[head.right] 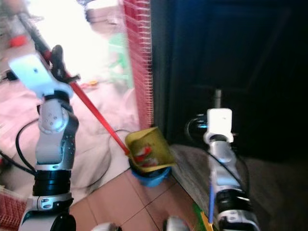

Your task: Sweep floor

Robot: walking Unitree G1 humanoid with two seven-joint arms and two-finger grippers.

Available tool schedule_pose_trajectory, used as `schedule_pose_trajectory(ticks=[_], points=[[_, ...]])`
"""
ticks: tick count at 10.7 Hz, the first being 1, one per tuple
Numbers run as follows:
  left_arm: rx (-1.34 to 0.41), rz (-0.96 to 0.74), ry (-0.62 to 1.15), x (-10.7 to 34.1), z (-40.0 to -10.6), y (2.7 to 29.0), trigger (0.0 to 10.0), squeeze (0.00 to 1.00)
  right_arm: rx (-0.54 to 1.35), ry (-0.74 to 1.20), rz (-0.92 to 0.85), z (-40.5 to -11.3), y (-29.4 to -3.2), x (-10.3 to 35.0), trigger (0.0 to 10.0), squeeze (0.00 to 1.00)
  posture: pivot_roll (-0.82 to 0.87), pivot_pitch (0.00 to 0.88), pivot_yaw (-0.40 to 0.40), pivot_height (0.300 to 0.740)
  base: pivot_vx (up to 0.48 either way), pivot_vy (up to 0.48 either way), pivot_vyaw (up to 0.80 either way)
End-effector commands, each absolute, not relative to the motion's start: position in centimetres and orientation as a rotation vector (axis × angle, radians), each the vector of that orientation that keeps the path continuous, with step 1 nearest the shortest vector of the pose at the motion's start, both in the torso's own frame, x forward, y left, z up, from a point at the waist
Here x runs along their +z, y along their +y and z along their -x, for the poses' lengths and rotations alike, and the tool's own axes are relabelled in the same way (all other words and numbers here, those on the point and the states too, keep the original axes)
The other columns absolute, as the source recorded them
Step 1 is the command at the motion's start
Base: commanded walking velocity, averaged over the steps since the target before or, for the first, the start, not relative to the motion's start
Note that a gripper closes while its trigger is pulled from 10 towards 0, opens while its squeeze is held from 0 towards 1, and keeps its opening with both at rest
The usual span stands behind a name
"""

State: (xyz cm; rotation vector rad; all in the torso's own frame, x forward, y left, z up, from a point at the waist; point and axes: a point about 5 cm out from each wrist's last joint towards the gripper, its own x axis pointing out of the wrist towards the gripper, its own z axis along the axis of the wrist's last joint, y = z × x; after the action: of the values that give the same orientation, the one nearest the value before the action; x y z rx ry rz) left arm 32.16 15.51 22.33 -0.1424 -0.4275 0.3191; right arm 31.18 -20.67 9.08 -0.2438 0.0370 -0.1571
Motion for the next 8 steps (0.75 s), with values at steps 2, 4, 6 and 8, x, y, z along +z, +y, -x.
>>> schedule_pose_trajectory(ticks=[2, 4, 6, 8], points=[[0.325, 0.059, -0.531, 23.9, -32.2, 14.6, 10.0, 0.0, -0.143, -0.025, 0.26, -31.7, -20.4, 10.5, 10.0, 0.0, -0.08, 0.0, 0.048, 0.74, 0.0, 0.0, 0.0], [0.377, 0.004, -0.532, 23.5, -32.4, 13.8, 10.0, 0.0, -0.144, -0.027, 0.261, -31.7, -20.5, 10.5, 10.0, 0.0, -0.08, 0.0, 0.052, 0.74, 0.0, 0.0, 0.0], [0.411, 0.015, -0.499, 23.0, -32.7, 13.1, 10.0, 0.0, -0.145, -0.027, 0.26, -31.7, -20.4, 10.5, 10.0, 0.0, -0.09, 0.0, 0.056, 0.74, 0.0, 0.0, 0.0], [0.364, 0.005, -0.507, 22.9, -32.9, 12.1, 10.0, 0.0, -0.146, -0.026, 0.259, -31.6, -20.4, 10.5, 10.0, 0.0, -0.09, 0.0, 0.057, 0.74, 0.0, 0.0, 0.0]])
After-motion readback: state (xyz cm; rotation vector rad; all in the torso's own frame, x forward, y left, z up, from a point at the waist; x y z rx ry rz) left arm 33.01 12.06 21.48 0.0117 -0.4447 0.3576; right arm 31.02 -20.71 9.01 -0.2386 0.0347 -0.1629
